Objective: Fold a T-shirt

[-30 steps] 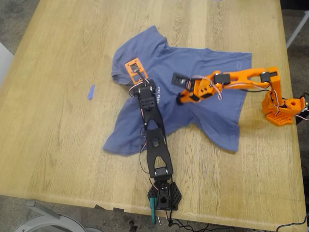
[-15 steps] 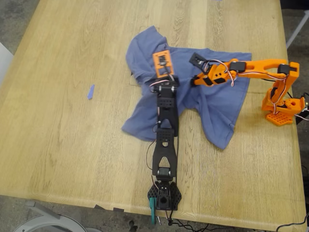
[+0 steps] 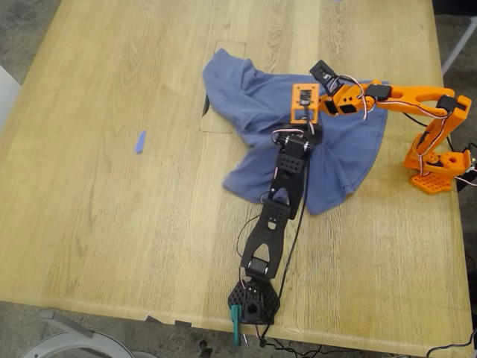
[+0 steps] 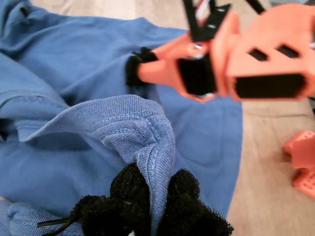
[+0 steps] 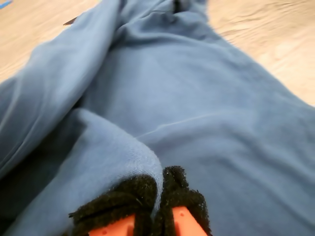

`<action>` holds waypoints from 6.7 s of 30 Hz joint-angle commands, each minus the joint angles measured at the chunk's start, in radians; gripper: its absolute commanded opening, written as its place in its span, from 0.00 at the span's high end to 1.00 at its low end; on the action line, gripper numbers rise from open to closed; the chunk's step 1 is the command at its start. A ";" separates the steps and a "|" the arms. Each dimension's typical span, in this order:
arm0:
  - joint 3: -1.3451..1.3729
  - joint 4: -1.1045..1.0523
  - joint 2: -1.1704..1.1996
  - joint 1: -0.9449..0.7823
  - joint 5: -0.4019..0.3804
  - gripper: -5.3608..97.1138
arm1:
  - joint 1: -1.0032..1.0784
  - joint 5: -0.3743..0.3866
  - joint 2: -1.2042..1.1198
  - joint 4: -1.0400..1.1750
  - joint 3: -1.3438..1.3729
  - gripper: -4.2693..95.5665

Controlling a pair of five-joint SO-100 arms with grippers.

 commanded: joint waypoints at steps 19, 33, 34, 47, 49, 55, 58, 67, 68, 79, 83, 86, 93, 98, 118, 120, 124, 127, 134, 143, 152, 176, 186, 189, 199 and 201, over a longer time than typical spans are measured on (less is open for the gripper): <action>-0.040 -0.305 -0.255 0.305 -0.003 0.95 | 0.206 0.009 -0.011 -0.345 0.156 0.96; -0.040 -0.368 -0.414 0.345 0.008 0.95 | 0.290 0.012 0.071 -0.408 0.354 0.96; -0.038 -0.368 -0.426 0.344 0.009 0.95 | 0.295 0.012 0.078 -0.403 0.359 0.96; -0.038 -0.255 -0.446 0.298 0.043 0.39 | 0.314 0.012 0.210 -0.359 0.466 0.96; -0.037 -0.233 -0.443 0.296 0.063 0.36 | 0.311 0.012 0.224 -0.353 0.474 0.96; -0.035 -0.210 -0.469 0.305 0.124 0.32 | 0.298 0.011 0.256 -0.325 0.477 0.96; -0.035 -0.222 -0.502 0.304 0.163 0.30 | 0.284 0.009 0.268 -0.313 0.479 0.96; -0.035 -0.253 -0.594 0.272 0.253 0.29 | 0.267 0.008 0.287 -0.288 0.472 0.96; -0.035 -0.258 -0.601 0.267 0.261 0.29 | 0.267 0.008 0.291 -0.285 0.474 0.96; -0.035 -0.284 -0.689 0.213 0.411 0.29 | 0.259 0.006 0.347 -0.268 0.508 0.96; -0.035 -0.284 -0.699 0.187 0.472 0.32 | 0.262 0.006 0.368 -0.264 0.520 0.96; -0.035 -0.284 -0.706 0.158 0.535 0.37 | 0.265 0.006 0.383 -0.261 0.529 0.96; -0.035 -0.285 -0.729 0.107 0.607 0.44 | 0.270 0.009 0.408 -0.252 0.534 0.96; -0.035 -0.285 -0.738 0.089 0.612 0.46 | 0.272 0.011 0.426 -0.249 0.540 0.96; -0.035 -0.291 -0.738 0.008 0.706 0.65 | 0.288 0.012 0.472 -0.235 0.552 0.96; -0.035 -0.308 -0.741 -0.002 0.719 0.70 | 0.291 0.012 0.477 -0.233 0.552 0.96; -0.035 -0.318 -0.744 -0.014 0.724 0.75 | 0.298 0.012 0.486 -0.224 0.546 0.96; -0.035 -0.331 -0.747 -0.020 0.735 0.78 | 0.299 0.014 0.492 -0.219 0.543 0.96; -0.035 -0.344 -0.752 -0.028 0.735 0.83 | 0.299 0.014 0.508 -0.204 0.534 0.96; -0.035 -0.374 -0.678 -0.057 0.686 0.95 | 0.290 0.012 0.588 -0.118 0.497 0.96; -0.040 -0.410 -0.419 -0.109 0.687 0.95 | 0.230 0.003 0.710 -0.014 0.408 0.96; -0.041 -0.591 0.213 -0.107 0.706 0.95 | 0.080 -0.034 0.739 0.017 -0.098 0.96; -0.041 -0.790 0.345 -0.110 0.718 0.95 | -0.017 -0.060 0.746 -0.133 -0.224 0.96; -0.041 -0.842 0.373 -0.110 0.721 0.95 | -0.051 -0.078 0.747 -0.184 -0.249 0.96; -0.040 -0.879 0.512 -0.095 0.739 0.95 | -0.071 -0.115 0.773 -0.316 -0.307 0.96; -0.040 -0.882 0.540 -0.086 0.742 0.95 | -0.063 -0.115 0.778 -0.308 -0.333 0.96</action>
